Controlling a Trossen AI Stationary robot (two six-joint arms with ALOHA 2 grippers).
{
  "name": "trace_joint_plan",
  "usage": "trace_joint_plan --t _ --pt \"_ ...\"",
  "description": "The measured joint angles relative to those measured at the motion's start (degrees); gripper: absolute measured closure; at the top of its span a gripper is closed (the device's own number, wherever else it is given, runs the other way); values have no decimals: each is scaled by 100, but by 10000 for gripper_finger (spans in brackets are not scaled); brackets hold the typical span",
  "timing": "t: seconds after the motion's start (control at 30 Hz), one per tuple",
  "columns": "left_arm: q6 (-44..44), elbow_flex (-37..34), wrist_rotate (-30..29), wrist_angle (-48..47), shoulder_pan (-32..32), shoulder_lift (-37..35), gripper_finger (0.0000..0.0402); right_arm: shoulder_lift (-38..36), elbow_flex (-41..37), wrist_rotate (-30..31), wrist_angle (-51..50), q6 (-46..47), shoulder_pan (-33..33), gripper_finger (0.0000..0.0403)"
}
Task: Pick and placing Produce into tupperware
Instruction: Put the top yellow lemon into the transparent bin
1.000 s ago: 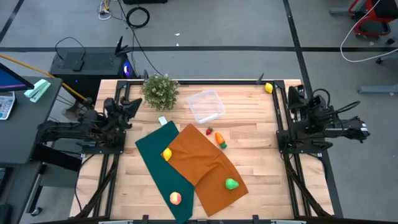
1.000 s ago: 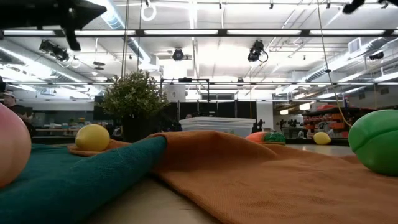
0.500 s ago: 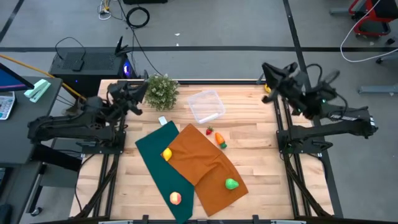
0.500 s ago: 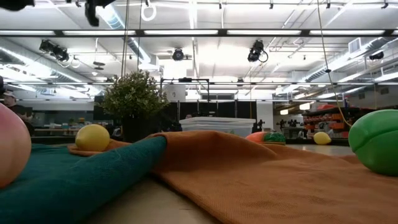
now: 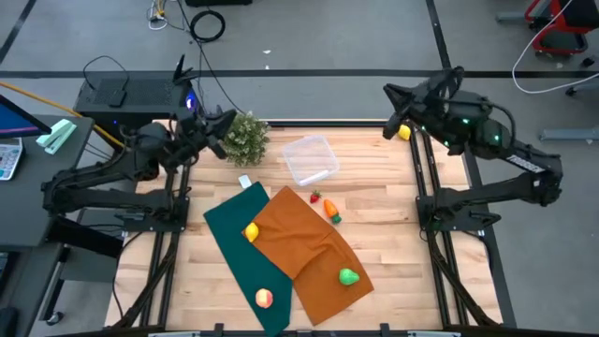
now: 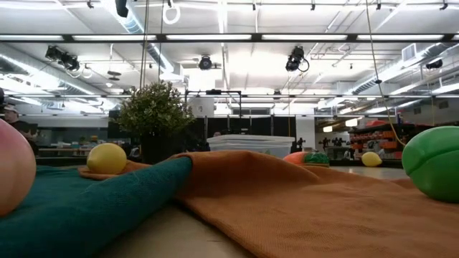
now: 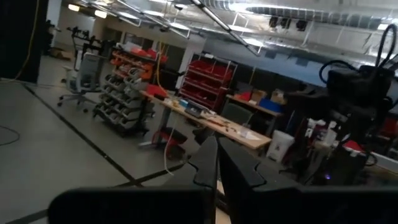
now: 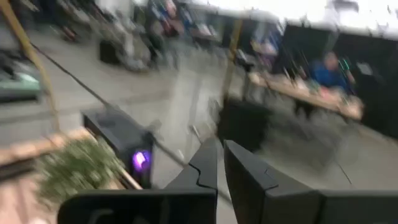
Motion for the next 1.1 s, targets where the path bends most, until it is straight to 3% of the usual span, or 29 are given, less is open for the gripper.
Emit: trace_joint_plan --t 0.17,0.4,0.67,0.9,1.1 --pt "-2 361 -2 -459 216 118 388 276 326 79 -1549 1160 -594 377" --pt "-300 414 4 -607 553 140 382 702 310 -273 -2567 2047 -1631 262" --pt "-454 410 794 -1221 786 147 366 1630 304 -1942 -3005 2389 -2756 144" --pt "-457 410 820 -1354 787 147 361 2689 302 -2808 -2947 2174 -2913 110" --pt "-457 410 817 -1390 787 144 359 3541 302 -2710 -2967 2303 -2814 114"
